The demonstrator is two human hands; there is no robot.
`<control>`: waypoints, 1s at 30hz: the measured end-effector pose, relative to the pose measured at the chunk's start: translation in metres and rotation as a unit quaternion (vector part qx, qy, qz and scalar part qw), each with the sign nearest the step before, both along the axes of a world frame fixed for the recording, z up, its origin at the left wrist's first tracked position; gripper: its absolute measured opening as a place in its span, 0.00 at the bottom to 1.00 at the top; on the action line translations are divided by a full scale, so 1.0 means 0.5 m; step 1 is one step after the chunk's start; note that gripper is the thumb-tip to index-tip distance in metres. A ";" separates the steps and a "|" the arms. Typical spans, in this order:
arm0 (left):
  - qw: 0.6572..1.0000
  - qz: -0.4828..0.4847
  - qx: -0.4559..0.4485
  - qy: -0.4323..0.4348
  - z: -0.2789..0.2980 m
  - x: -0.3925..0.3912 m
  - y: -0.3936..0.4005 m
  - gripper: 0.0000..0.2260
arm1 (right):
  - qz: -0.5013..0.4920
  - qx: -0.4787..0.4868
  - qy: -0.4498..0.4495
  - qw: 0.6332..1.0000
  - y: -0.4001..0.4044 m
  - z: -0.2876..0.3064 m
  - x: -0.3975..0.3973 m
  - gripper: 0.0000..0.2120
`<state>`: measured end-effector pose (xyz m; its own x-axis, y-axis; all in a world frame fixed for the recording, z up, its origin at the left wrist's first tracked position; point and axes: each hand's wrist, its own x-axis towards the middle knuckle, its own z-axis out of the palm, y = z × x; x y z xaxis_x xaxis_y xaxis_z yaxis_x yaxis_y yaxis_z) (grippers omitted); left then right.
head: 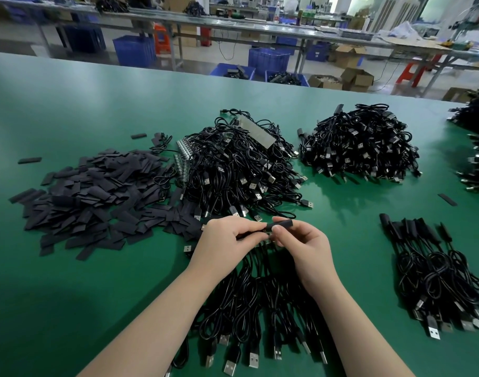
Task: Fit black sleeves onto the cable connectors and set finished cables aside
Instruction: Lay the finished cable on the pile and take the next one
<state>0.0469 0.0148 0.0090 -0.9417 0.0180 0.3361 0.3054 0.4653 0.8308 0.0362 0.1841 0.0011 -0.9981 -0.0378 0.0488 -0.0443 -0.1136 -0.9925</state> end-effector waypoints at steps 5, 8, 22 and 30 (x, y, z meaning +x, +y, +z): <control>0.998 -0.003 -0.040 0.051 0.003 0.004 0.006 0.10 | 0.003 -0.024 -0.006 1.000 -0.001 0.000 0.001 0.08; 0.995 0.003 -0.061 0.077 0.005 0.005 0.009 0.10 | 0.002 -0.024 -0.005 1.000 -0.002 0.001 0.002 0.08; 0.996 -0.009 -0.071 0.060 0.008 0.004 0.001 0.10 | 0.028 0.035 0.010 0.999 -0.005 0.010 0.005 0.09; 0.996 -0.008 -0.057 0.063 0.009 0.007 0.011 0.11 | 0.012 0.031 0.012 0.999 -0.006 0.010 0.006 0.13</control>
<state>0.0502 0.0203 0.0133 -0.8910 0.0785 0.4473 0.4132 0.5485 0.7269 0.0393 0.1812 0.0063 -0.9954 -0.0651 0.0705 -0.0670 -0.0542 -0.9963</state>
